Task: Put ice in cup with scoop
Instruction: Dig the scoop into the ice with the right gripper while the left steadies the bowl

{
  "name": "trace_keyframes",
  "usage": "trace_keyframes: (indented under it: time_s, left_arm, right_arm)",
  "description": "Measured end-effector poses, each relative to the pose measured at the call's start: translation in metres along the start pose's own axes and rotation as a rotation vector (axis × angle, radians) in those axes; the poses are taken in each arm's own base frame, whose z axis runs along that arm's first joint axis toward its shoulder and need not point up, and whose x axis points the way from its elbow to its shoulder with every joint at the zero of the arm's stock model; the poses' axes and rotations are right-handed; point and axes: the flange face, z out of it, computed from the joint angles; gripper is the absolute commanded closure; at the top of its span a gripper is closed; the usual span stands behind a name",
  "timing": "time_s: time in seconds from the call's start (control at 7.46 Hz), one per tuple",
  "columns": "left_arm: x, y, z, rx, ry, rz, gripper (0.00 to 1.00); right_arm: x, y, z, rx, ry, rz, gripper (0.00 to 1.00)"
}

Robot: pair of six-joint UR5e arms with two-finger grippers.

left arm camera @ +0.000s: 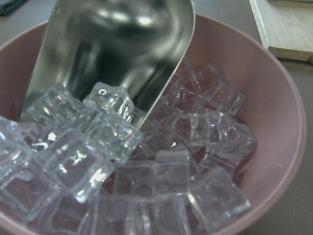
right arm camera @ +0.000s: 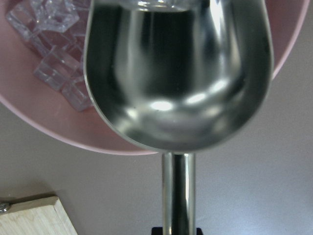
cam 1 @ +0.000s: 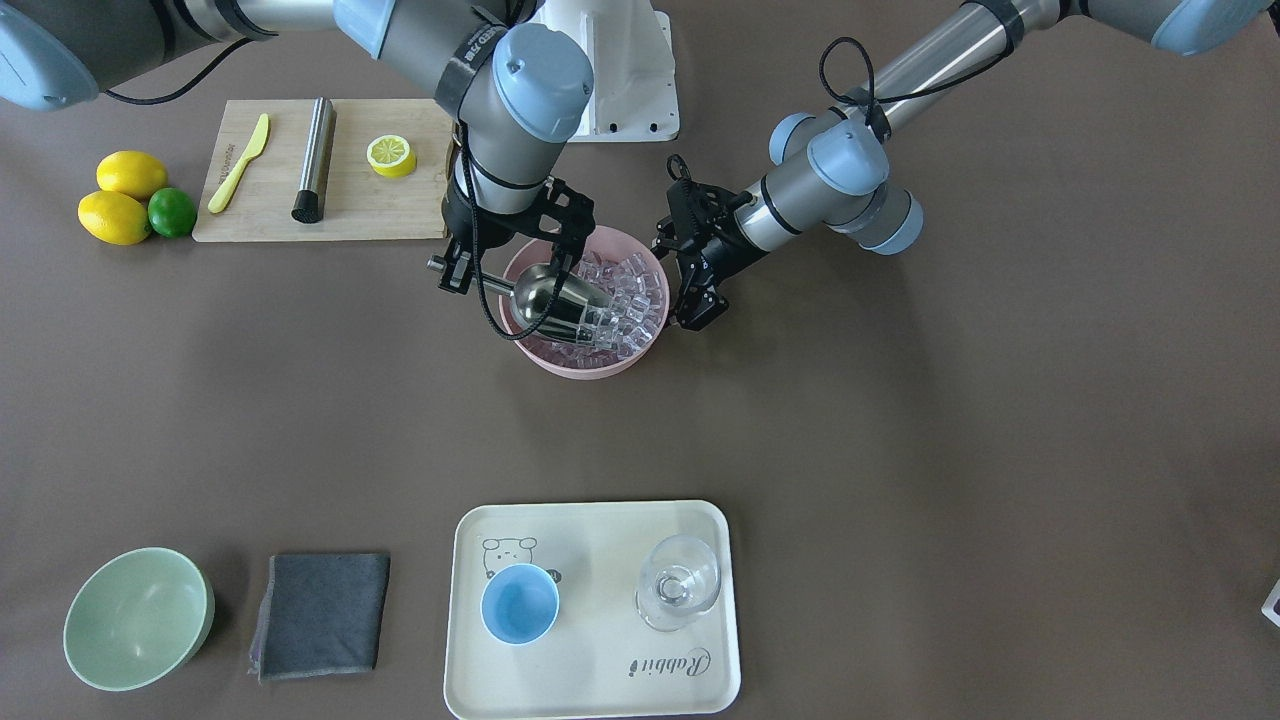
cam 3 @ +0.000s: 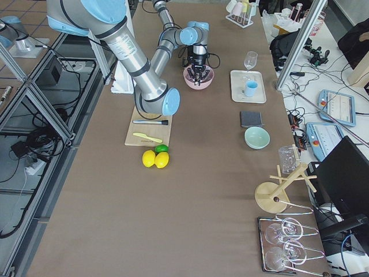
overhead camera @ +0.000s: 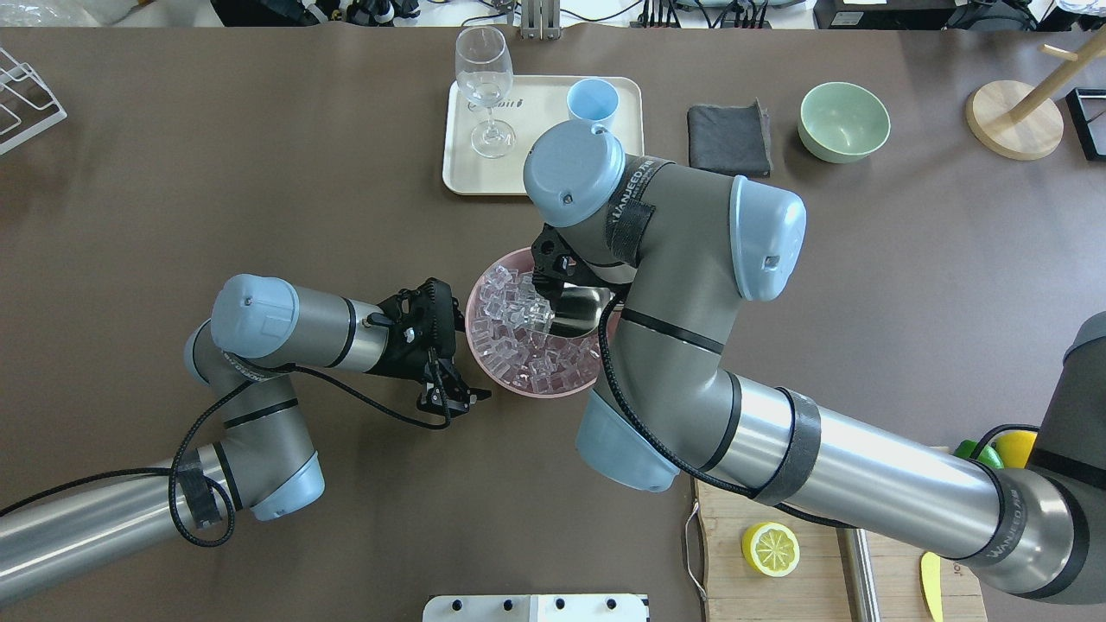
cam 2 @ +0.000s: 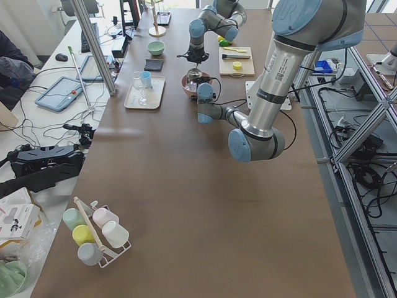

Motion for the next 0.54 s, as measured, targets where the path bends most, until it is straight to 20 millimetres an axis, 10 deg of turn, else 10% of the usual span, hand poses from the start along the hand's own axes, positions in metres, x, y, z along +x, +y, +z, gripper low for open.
trace_keyframes:
  time_s: [0.54]
  left_arm:
    - [0.000,0.000,0.000,-0.001,0.000,0.001,0.02]
  right_arm:
    - [-0.008,0.023,-0.001,0.055,0.008,0.024,1.00]
